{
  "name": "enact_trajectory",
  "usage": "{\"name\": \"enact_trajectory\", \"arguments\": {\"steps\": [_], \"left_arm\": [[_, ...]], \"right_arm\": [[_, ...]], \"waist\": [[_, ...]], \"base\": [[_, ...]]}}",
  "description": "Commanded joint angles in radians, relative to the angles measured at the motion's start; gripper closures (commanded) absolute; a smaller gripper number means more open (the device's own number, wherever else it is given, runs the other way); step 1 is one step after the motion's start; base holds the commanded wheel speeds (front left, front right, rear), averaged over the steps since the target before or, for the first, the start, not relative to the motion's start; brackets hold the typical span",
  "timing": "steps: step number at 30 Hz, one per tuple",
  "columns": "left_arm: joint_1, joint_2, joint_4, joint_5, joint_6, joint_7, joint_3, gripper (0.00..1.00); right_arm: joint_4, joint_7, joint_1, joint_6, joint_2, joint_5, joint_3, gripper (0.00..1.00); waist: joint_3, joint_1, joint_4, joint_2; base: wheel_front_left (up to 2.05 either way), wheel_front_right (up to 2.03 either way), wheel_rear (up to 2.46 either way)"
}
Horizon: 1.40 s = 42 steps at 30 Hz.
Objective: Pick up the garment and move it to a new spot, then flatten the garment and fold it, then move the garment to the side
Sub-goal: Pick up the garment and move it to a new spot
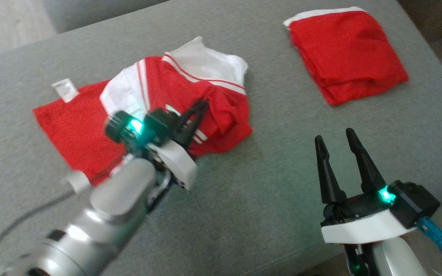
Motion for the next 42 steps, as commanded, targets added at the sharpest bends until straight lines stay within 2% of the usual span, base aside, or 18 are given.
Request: {"name": "enact_trajectory", "arguments": {"steps": [1,2,3,6,9,11,12,13,17,20,25,28,34,42], "left_arm": [[-0.031,-0.007,-0.018,0.010,0.020,-0.033,0.027,1.00],[-0.015,-0.027,-0.017,0.010,0.033,-0.053,0.030,0.87],[0.000,-0.044,-0.014,0.010,0.049,-0.068,0.036,0.00],[0.043,-0.089,-0.032,0.024,0.098,-0.093,0.059,0.00],[0.098,-0.109,-0.102,0.062,0.148,-0.097,0.104,0.00],[0.159,-0.109,-0.171,0.094,0.189,-0.098,0.157,0.00],[0.235,-0.101,-0.237,0.127,0.232,-0.098,0.213,0.00],[0.277,-0.098,-0.267,0.141,0.249,-0.098,0.239,0.00],[0.433,-0.074,-0.374,0.186,0.305,-0.098,0.349,0.00],[0.546,-0.063,-0.443,0.210,0.331,-0.098,0.437,0.00],[0.723,-0.055,-0.529,0.267,0.349,-0.098,0.549,0.00],[0.785,-0.061,-0.561,0.288,0.341,-0.098,0.579,0.00],[0.915,-0.088,-0.623,0.360,0.306,-0.098,0.639,0.00],[0.985,-0.109,-0.627,0.415,0.251,-0.098,0.689,0.00]], "right_arm": [[-0.034,-0.011,-0.034,-0.001,0.000,0.008,0.020,0.00],[-0.032,-0.011,-0.033,-0.001,0.001,0.010,0.018,0.00],[-0.029,-0.011,-0.032,-0.001,0.001,0.011,0.017,0.00],[-0.018,-0.011,-0.024,-0.001,0.001,0.010,0.004,0.00],[-0.001,-0.011,-0.007,-0.001,0.001,0.008,-0.012,0.00],[0.014,-0.011,0.010,-0.001,0.001,0.008,-0.023,0.00],[0.036,-0.011,0.031,-0.001,0.001,0.009,-0.031,0.00],[0.046,-0.011,0.044,-0.001,0.001,0.008,-0.037,0.00],[0.073,-0.011,0.086,-0.001,0.001,0.014,-0.070,0.00],[0.093,-0.011,0.109,-0.001,0.001,0.009,-0.092,0.00],[0.114,-0.011,0.144,-0.001,0.001,0.006,-0.121,0.00],[0.120,-0.011,0.160,-0.001,0.001,0.004,-0.126,0.00],[0.128,-0.011,0.201,-0.001,0.001,0.010,-0.119,0.00],[0.124,-0.011,0.209,-0.001,0.001,-0.001,-0.110,0.00]], "waist": [[0.008,-0.0003,0.032,0.0000],[0.004,-0.0003,0.046,0.0000],[0.000,-0.0003,0.060,0.0000],[-0.032,-0.0003,0.112,0.0000],[-0.089,-0.0003,0.174,0.0000],[-0.136,-0.0003,0.213,0.0000],[-0.183,-0.0003,0.248,0.0000],[-0.210,-0.0003,0.267,0.0000],[-0.264,-0.0003,0.335,0.0000],[-0.290,-0.0003,0.373,0.0000],[-0.325,-0.0003,0.407,0.0000],[-0.335,-0.0003,0.414,0.0000],[-0.353,-0.0003,0.424,0.0000],[-0.358,-0.0003,0.421,0.0000]], "base": [[0.00,0.00,0.00],[0.00,0.00,0.00],[0.00,0.00,0.00],[0.00,0.00,0.00],[0.00,0.00,0.00],[0.00,0.00,0.00],[0.00,0.00,0.00],[0.00,0.00,0.00],[0.00,0.00,0.00],[0.00,0.00,0.00],[0.00,0.00,0.00],[0.00,0.00,0.00],[0.00,0.00,0.00],[0.00,0.00,0.00]]}}
